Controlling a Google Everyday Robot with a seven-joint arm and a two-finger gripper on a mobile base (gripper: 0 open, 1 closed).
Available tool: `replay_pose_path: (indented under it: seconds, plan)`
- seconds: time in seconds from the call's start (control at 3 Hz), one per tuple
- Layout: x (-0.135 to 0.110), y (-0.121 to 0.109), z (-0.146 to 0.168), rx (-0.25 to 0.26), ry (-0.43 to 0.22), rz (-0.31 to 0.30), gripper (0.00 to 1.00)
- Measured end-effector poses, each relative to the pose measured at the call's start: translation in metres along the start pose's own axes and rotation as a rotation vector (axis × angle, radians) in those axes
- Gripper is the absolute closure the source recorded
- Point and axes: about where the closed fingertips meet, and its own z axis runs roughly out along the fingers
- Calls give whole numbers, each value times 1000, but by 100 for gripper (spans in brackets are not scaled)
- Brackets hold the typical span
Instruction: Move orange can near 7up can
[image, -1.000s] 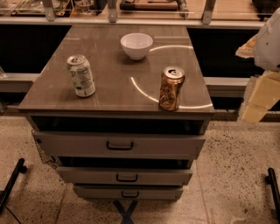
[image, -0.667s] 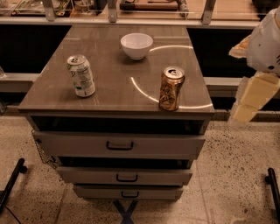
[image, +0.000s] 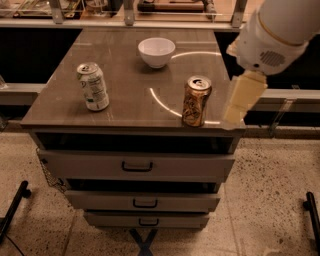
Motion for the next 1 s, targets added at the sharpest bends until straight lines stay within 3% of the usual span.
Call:
replay_pose_path:
  seconds: [0.33, 1.0]
  plan:
    - [-33, -25, 20, -15, 33, -15, 0]
    - [-70, -45, 63, -114, 130, -72, 0]
